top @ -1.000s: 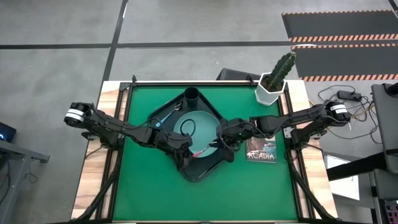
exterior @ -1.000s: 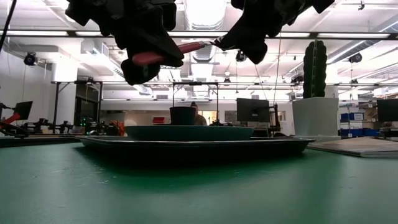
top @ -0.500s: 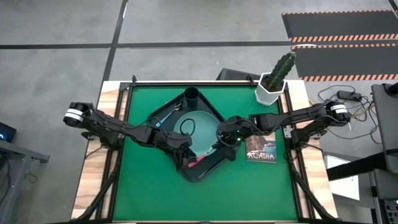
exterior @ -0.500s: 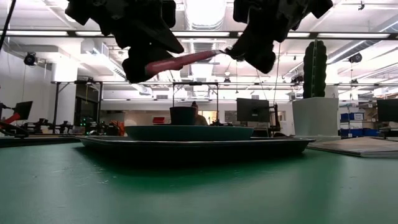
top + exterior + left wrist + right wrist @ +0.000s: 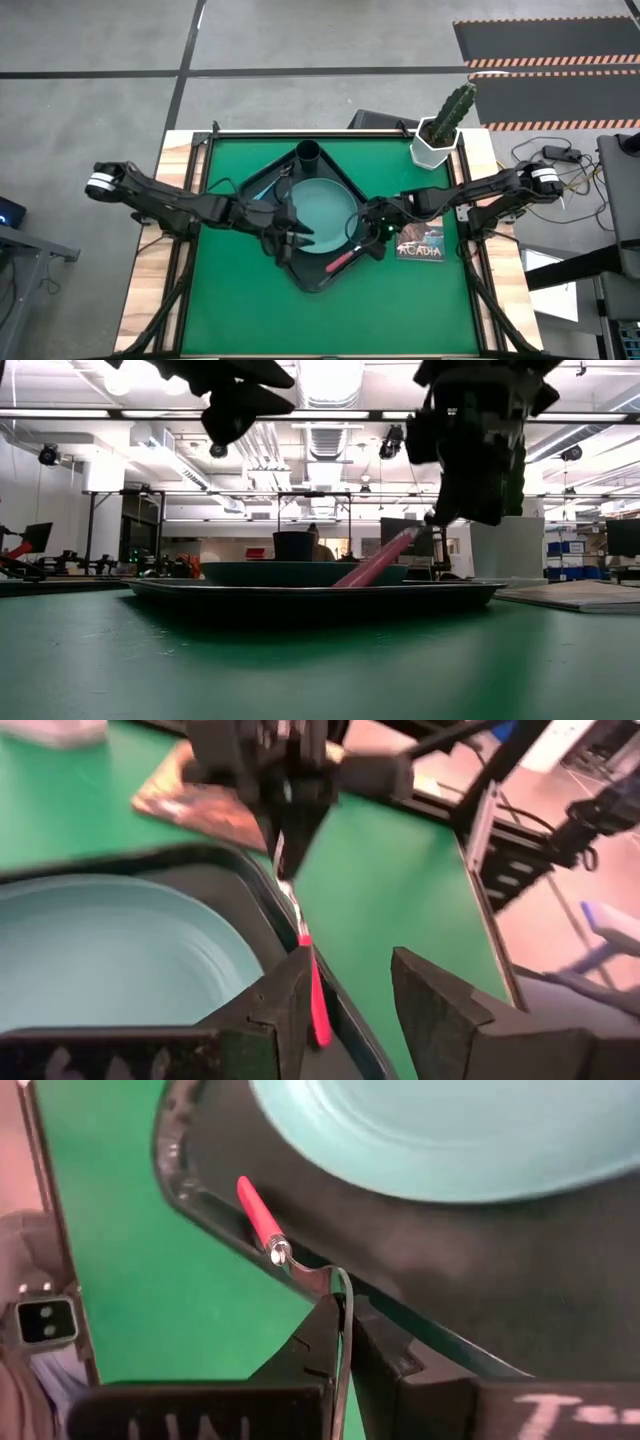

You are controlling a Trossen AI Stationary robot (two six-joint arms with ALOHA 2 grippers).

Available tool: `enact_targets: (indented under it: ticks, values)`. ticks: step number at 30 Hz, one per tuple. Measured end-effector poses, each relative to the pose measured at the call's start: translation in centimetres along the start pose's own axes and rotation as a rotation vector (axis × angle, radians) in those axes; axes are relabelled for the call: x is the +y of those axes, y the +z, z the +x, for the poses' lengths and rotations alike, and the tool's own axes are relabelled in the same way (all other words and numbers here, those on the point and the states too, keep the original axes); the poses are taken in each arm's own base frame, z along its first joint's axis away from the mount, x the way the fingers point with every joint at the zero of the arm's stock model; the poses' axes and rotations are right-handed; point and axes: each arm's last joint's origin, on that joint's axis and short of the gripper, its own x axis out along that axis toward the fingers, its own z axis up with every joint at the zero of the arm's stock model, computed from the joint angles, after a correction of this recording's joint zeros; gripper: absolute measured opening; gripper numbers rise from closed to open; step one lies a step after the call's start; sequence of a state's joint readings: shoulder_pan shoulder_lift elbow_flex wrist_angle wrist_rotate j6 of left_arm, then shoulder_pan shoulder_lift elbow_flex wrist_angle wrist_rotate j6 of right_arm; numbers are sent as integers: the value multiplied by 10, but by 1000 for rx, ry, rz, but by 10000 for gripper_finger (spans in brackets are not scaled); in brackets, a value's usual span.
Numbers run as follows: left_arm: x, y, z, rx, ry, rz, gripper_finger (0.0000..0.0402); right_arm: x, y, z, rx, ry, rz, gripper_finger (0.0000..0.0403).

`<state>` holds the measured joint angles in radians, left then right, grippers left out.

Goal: Pick and place plate/cup/fork/spoon on tray
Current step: Put the pink fork on the black serving tray to the right of the blue plate

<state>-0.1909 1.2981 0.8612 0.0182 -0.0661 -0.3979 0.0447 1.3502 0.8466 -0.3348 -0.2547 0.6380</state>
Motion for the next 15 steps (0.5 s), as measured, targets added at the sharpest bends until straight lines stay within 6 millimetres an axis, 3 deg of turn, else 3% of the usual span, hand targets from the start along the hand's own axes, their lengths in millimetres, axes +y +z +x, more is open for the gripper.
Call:
enact_targets:
  ticks: [8, 15]
  values:
    - [-1, 7, -10, -54, 32, 45, 121, -15, -1, 3, -14, -15, 92, 8]
    - [0, 5, -9, -48, 34, 46, 121, -16, 0, 8, -17, -4, 108, 8]
